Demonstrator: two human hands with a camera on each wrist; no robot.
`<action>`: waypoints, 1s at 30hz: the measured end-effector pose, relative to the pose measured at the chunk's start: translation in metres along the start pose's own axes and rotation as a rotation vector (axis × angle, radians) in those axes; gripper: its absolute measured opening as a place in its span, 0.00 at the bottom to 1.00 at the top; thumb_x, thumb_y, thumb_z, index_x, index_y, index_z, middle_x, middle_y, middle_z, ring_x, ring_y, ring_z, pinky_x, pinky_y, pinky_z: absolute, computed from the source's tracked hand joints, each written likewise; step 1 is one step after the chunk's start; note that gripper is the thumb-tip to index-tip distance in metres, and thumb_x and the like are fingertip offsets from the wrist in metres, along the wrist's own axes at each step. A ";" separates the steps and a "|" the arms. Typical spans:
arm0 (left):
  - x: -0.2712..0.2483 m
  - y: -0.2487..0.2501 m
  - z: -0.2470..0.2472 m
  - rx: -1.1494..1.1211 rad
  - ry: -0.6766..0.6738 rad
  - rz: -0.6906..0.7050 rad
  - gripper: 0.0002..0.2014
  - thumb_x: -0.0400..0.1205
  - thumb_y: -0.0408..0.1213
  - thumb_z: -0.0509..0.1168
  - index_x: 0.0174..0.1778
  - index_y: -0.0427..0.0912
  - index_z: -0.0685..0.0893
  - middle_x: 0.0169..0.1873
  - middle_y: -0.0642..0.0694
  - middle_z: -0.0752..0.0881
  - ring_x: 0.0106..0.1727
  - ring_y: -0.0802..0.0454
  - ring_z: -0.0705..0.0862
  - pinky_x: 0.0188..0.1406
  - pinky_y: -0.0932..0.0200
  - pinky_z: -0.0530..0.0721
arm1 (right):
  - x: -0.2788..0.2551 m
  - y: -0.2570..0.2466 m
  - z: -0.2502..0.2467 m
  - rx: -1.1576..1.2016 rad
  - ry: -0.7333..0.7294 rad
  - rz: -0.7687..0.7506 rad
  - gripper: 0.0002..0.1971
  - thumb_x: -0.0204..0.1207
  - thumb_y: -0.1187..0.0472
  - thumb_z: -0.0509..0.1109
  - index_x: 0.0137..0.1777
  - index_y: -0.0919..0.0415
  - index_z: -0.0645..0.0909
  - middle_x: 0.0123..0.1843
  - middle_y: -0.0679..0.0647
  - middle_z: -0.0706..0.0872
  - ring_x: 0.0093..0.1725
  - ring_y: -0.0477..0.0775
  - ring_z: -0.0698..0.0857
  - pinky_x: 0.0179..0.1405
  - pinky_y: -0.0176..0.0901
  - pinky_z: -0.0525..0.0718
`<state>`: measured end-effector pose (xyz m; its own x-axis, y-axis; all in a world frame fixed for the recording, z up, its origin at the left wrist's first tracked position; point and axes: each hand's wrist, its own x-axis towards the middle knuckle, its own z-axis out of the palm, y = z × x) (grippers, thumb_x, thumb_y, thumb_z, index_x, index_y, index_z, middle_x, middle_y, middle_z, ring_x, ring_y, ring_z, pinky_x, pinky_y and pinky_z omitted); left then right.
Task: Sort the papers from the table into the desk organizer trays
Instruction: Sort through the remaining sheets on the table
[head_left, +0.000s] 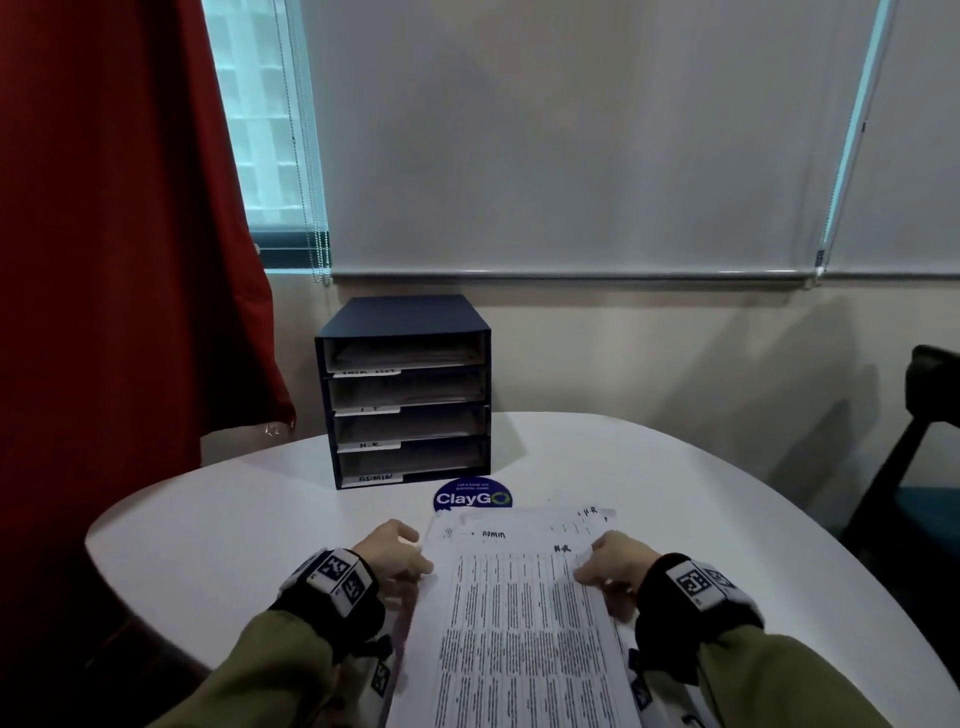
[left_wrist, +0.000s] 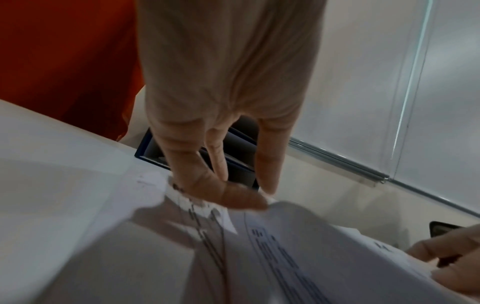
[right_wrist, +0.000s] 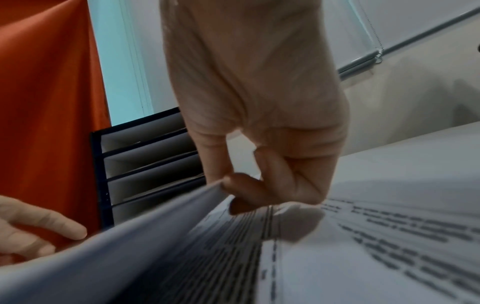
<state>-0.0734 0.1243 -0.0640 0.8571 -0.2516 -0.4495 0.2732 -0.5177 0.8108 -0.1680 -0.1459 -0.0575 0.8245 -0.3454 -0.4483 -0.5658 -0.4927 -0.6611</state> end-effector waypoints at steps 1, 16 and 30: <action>-0.003 0.003 0.000 0.030 -0.027 0.010 0.17 0.77 0.25 0.69 0.59 0.40 0.75 0.33 0.42 0.79 0.28 0.52 0.78 0.21 0.64 0.81 | 0.001 0.002 -0.003 -0.039 -0.007 -0.004 0.11 0.75 0.64 0.72 0.36 0.56 0.74 0.33 0.51 0.78 0.31 0.48 0.79 0.28 0.35 0.80; 0.011 0.019 0.026 0.138 0.008 -0.096 0.12 0.78 0.33 0.67 0.28 0.40 0.78 0.19 0.48 0.79 0.20 0.55 0.73 0.21 0.67 0.69 | 0.014 0.038 -0.021 -0.219 -0.137 0.099 0.06 0.76 0.65 0.60 0.46 0.67 0.76 0.37 0.63 0.82 0.35 0.60 0.81 0.32 0.42 0.78; 0.019 0.018 0.044 0.295 0.147 -0.031 0.23 0.81 0.44 0.66 0.67 0.33 0.79 0.65 0.39 0.82 0.66 0.44 0.81 0.66 0.57 0.80 | 0.009 0.057 -0.023 0.192 -0.140 0.075 0.09 0.79 0.75 0.59 0.39 0.65 0.72 0.28 0.58 0.74 0.17 0.50 0.75 0.17 0.32 0.74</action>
<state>-0.0716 0.0745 -0.0742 0.9101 -0.1219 -0.3961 0.1807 -0.7433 0.6441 -0.1933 -0.1956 -0.0857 0.7809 -0.2546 -0.5705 -0.6246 -0.3043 -0.7192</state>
